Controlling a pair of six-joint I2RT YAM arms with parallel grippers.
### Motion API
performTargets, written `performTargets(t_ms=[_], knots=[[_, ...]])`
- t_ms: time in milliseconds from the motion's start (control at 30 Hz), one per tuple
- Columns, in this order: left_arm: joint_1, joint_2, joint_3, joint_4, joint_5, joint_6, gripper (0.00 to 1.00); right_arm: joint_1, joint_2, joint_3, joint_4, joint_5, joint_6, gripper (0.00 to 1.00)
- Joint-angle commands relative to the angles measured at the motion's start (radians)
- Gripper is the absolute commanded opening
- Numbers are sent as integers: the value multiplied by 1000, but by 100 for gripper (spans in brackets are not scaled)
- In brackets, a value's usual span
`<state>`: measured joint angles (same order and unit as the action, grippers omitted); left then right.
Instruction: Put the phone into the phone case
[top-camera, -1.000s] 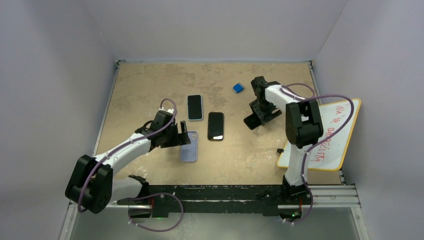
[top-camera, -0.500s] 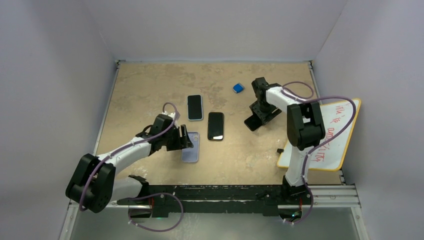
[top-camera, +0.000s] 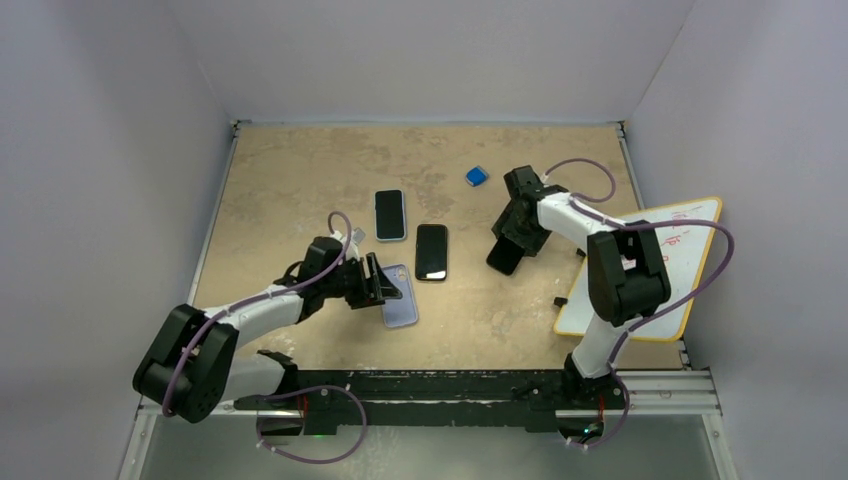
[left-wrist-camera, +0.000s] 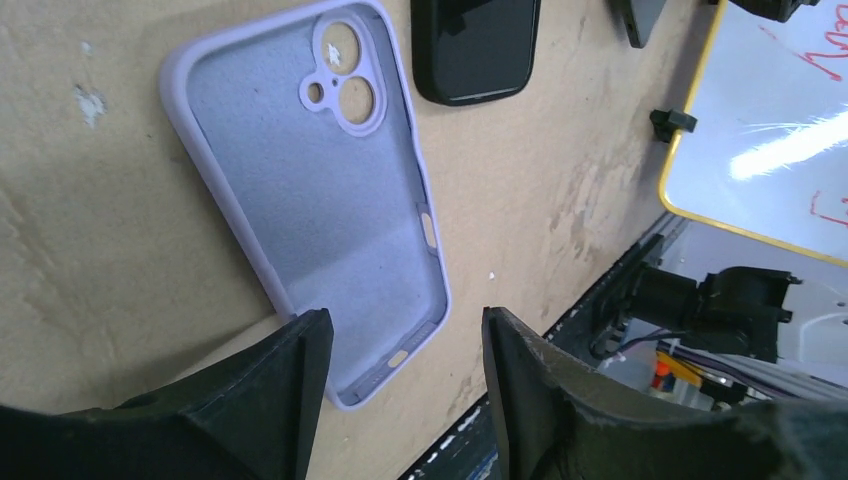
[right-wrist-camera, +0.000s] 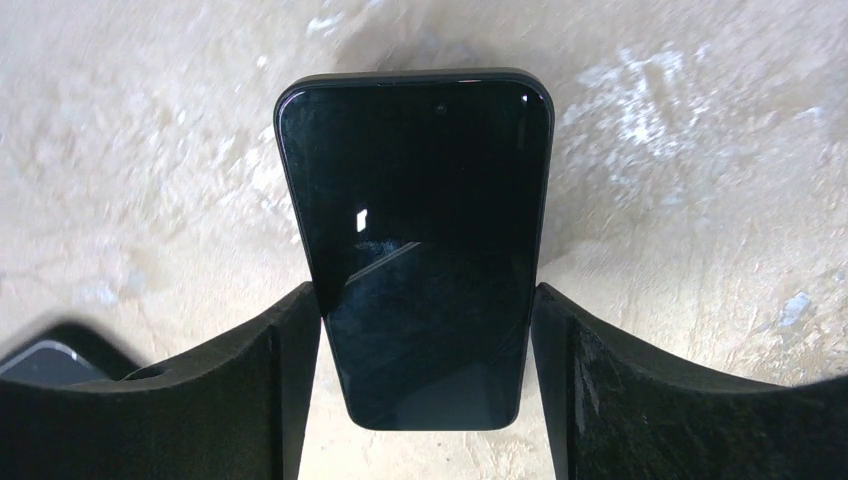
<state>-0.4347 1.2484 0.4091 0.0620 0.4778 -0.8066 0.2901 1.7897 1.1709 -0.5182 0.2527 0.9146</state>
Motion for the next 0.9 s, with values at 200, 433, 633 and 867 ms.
performTargets(t_ms=[200, 433, 633, 867], knots=[[-2, -34, 20, 21, 11, -21, 64, 144, -154, -53, 49, -56, -154, 55], [-2, -250, 267, -410, -335, 203, 81, 233, -232, -102, 138, -140, -196, 54], [-2, -346, 436, -583, -582, 311, 94, 344, -310, -155, 275, -225, -234, 54], [-2, -473, 456, -621, -760, 384, 95, 489, -310, -169, 411, -289, -215, 54]])
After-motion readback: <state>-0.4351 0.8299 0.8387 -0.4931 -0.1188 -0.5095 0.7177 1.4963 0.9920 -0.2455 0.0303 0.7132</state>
